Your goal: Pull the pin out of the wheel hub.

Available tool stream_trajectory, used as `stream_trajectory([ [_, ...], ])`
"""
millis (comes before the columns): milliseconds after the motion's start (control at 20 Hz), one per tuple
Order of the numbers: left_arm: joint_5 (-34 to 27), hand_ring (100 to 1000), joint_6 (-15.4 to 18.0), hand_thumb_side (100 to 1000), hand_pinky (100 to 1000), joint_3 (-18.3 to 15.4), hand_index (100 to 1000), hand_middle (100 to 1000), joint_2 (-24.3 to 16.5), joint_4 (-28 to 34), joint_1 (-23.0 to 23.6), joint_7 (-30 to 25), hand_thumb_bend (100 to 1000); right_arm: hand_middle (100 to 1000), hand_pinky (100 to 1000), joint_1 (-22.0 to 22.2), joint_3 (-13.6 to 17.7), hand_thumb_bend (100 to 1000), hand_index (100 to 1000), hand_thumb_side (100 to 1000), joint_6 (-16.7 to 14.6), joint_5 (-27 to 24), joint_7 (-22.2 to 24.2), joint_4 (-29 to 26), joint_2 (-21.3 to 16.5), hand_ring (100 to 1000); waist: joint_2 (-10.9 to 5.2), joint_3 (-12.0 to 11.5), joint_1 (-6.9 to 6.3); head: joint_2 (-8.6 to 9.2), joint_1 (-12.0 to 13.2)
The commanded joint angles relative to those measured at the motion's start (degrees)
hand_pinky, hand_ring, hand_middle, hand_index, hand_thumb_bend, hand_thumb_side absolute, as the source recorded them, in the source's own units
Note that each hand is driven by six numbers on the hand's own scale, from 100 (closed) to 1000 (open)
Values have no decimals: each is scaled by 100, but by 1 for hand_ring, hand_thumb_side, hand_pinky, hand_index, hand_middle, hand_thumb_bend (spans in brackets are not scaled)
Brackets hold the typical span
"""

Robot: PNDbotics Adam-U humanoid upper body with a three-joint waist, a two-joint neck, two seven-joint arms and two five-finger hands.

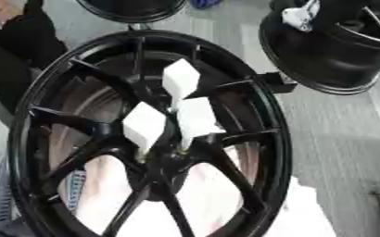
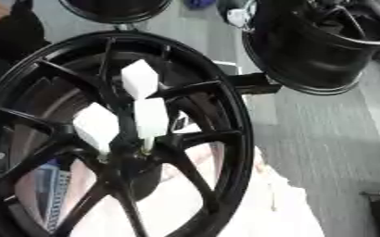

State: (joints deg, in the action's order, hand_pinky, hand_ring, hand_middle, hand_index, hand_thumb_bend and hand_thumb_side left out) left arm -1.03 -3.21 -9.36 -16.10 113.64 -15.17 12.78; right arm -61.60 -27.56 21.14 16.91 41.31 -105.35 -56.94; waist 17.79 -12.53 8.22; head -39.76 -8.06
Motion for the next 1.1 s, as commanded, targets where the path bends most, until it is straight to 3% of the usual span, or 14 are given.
stream_trajectory([
  [50,-35,582,3,415,720,10,753,605,-141,95,-61,-24,146,771,934,-154,-9,100,838,262,-75,-114,65,40,-20,831,-142,-10,-40,11,-30],
  [650,-52,582,0,413,719,27,753,604,-125,95,-90,-43,148,781,909,-438,-327,100,865,384,-210,-465,156,158,365,841,-150,-72,-35,-23,-102],
  [1100,-58,581,-8,411,719,17,753,603,-104,95,-88,-33,152,784,913,-701,-576,100,872,335,-397,-774,337,242,722,858,-201,-118,-24,-106,-200],
])
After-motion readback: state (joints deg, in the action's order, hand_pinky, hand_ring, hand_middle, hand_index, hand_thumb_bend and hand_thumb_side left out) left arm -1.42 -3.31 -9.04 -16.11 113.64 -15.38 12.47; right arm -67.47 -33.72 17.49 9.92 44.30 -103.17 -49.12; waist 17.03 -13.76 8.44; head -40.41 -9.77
